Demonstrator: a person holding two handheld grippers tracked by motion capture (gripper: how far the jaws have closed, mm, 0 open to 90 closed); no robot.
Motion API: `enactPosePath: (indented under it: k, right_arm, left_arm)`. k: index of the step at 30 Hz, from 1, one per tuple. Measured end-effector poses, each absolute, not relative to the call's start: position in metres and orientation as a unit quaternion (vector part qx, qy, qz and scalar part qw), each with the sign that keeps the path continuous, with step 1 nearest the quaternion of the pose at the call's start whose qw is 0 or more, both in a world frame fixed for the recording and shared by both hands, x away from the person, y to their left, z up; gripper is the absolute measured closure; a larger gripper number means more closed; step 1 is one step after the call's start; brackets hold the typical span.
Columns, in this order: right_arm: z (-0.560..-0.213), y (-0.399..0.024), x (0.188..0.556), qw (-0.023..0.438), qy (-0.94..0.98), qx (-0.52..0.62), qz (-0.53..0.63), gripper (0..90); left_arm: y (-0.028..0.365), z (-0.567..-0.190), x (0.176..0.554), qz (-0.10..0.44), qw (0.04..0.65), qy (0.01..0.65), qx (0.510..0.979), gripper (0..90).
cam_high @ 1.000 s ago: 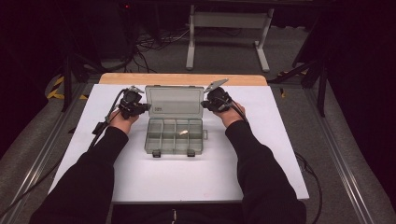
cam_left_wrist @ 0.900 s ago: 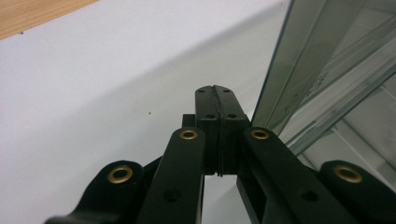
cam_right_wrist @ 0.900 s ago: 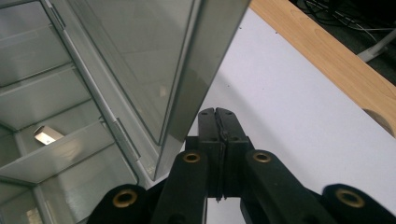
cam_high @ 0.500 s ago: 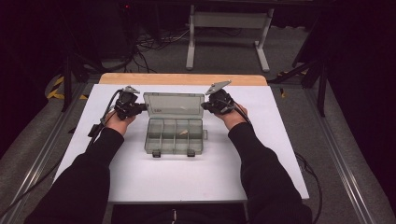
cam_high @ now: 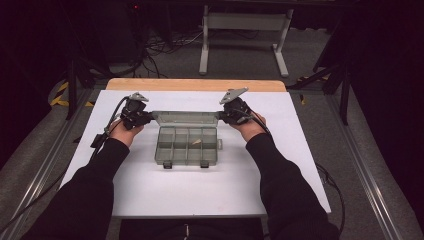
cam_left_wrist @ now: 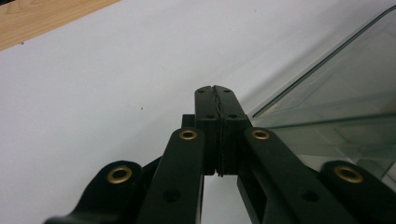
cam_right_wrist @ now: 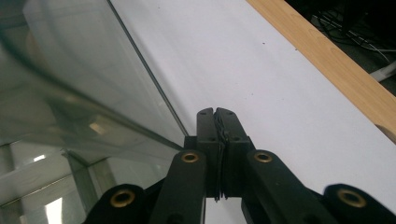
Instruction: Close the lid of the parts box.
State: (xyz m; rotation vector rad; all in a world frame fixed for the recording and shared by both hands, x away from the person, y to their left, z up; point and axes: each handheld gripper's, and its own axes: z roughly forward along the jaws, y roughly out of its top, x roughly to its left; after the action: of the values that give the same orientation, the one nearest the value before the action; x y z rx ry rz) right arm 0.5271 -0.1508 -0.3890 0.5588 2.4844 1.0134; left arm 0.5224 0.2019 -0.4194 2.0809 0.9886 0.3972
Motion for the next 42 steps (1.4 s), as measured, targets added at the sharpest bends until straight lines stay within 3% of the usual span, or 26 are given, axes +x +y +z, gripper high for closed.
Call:
enactPosePath:
  k: [21, 42]
  right_arm:
    - [-0.38, -0.15, 0.504, 0.167, 0.898, 0.181, 0.365, 88.0]
    - [-0.375, -0.139, 0.479, 0.114, 0.917, 0.167, 0.343, 90.0]
  left_arm:
    - [0.207, -0.41, 0.507, 0.107, 0.392, 0.381, 0.831, 90.0]
    - [0.2, -0.395, 0.481, 0.073, 0.358, 0.297, 0.882, 89.2]
